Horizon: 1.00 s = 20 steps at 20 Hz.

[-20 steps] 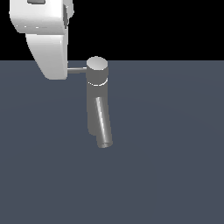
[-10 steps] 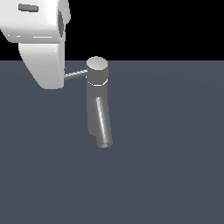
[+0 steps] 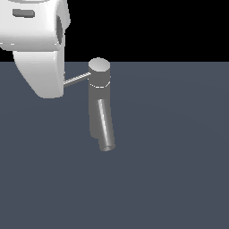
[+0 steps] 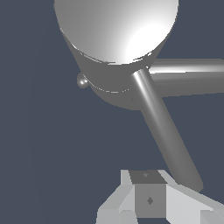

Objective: Turn on the faucet by rotating a designated handle.

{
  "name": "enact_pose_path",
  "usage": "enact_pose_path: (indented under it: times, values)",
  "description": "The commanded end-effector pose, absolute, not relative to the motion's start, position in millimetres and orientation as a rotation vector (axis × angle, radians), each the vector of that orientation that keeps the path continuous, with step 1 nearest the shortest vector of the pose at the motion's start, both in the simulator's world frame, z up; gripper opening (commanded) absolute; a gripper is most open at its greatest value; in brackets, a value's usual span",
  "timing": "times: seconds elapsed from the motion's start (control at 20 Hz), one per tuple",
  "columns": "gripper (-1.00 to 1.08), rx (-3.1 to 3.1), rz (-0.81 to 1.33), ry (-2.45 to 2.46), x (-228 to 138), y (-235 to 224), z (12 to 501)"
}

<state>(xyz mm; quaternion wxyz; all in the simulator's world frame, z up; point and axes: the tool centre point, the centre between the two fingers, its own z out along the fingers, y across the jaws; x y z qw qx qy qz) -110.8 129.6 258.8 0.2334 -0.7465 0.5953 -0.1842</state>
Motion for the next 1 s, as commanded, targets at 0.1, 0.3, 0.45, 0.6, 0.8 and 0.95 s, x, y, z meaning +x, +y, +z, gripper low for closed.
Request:
enact_pose_path:
  times: [0.1,0.3,0.45,0.6,0.8,0.95]
  values:
    - [-1.0,-2.049,-0.505,1.641,-114,123,255]
    - [-1.0,-2.048,-0.505,1.643,-118,118,252]
    - [-1.0,-2.048,-0.505,1.643,-120,115,250]
    - [-1.0,-2.048,-0.505,1.644,-122,111,248]
    - [-1.0,-2.048,-0.505,1.646,-125,107,245]
    - [-1.0,-2.048,-0.504,1.647,-127,104,243]
